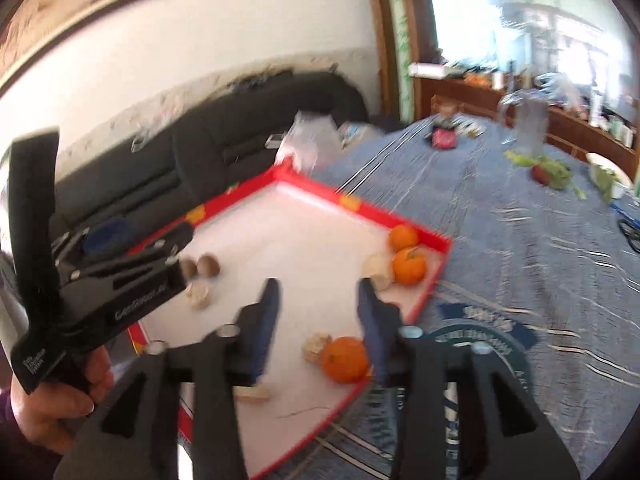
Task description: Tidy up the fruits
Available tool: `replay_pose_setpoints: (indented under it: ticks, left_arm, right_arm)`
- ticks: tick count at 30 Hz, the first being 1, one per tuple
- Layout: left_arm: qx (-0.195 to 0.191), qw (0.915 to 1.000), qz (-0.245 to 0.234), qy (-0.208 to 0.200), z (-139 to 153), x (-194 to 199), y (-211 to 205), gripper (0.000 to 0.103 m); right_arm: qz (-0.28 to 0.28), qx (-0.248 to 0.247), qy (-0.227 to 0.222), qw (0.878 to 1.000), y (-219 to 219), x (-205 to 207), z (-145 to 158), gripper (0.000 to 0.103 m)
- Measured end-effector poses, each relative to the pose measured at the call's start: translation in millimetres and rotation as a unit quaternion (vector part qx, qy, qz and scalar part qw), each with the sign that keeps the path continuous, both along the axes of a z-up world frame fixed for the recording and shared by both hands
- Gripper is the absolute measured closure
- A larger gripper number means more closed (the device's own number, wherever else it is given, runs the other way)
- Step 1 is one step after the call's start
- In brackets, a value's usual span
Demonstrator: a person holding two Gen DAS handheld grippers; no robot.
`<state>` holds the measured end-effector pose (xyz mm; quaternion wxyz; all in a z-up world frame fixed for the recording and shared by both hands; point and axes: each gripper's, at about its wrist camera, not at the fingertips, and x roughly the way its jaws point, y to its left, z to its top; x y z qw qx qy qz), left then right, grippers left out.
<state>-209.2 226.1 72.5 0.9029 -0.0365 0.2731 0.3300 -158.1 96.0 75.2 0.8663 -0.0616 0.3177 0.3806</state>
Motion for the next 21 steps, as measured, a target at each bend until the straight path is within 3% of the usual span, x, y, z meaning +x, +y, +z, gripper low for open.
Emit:
replay_pose_setpoints:
  ticks: [4,7,13,17,21]
  left_arm:
    - [0.014,0.9999,-0.008,-0.002,11.5,-2.5,-18.6,0.013]
    - [0.025,0.9996,-0.007,-0.008,20.4,-6.8,-31.7,0.0]
    - [0.08,0.9964,0.004,-0.028,40.2,-22.5,-63.8,0.0]
    - [0.081,0.9961,-0.008,-0.034,48.6,-30.6,-75.6,0.0]
    - [0.075,0.9963,-0.015,-0.04,55.1,-37.1,-82.8,0.0]
  right_arm:
    - [-0.027,0.021,-0.033,0.999,-24.5,-8.0,15.9,0.05]
    - [-0.042,0.039,-0.054,0.997,-43.3,-17.9,26.8,0.033]
    - [-0.068,0.069,-0.089,0.991,-77.3,-36.2,44.6,0.015]
    - [-0.082,0.094,-0.101,0.987,-97.0,-44.3,51.3,0.0]
    - [-0.095,0.11,-0.099,0.984,-109.5,-47.3,52.4,0.0]
